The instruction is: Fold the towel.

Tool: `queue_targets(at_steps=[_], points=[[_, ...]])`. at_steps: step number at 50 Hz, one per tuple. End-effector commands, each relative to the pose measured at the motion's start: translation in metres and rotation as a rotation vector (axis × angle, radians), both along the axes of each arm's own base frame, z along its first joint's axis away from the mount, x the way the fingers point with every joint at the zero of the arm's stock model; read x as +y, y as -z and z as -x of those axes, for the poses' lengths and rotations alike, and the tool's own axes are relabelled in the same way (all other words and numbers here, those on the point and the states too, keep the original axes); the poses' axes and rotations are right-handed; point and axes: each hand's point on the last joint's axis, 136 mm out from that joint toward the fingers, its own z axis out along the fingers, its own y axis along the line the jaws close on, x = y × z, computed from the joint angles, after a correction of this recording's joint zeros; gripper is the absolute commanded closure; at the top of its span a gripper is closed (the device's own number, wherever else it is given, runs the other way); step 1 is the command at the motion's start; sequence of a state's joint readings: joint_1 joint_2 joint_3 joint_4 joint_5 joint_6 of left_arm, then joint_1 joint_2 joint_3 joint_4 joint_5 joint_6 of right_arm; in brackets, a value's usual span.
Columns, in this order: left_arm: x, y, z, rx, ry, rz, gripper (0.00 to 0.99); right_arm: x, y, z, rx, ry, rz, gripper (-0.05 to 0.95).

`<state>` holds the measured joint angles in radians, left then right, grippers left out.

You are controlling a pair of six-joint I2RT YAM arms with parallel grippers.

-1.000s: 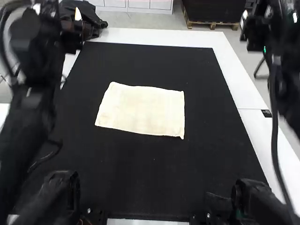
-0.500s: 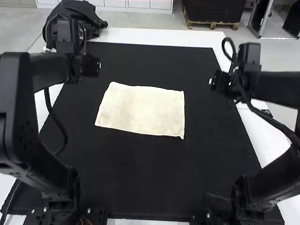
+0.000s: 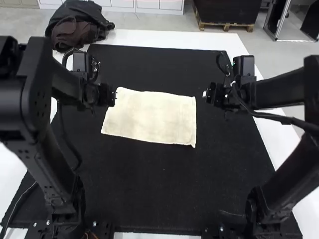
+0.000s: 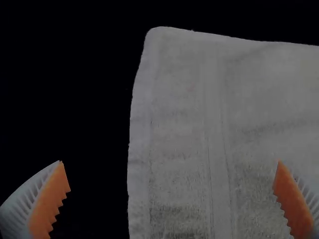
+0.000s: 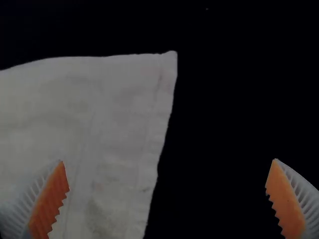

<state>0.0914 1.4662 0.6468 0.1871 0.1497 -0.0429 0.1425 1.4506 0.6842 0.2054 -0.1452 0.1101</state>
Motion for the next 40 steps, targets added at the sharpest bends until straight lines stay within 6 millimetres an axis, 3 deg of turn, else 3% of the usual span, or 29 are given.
queue_targets(at_steps=[1, 12, 31, 40], points=[[-0.006, 0.005, -0.009, -0.001, 0.021, 0.021, 0.038, 0.016, 0.002, -0.011, -0.007, -0.038, -0.014, -0.01], [-0.003, 0.027, -0.027, 0.02, 0.031, 0.002, 0.038, 0.034, 0.026, -0.027, 0.016, -0.07, -0.012, -0.01], [0.0, 0.043, -0.067, 0.007, 0.045, -0.021, 0.038, 0.042, 0.051, -0.067, 0.027, -0.069, -0.012, -0.01], [-0.001, 0.06, -0.079, 0.031, 0.056, -0.027, 0.038, 0.047, 0.067, -0.081, 0.05, -0.074, -0.008, -0.01]])
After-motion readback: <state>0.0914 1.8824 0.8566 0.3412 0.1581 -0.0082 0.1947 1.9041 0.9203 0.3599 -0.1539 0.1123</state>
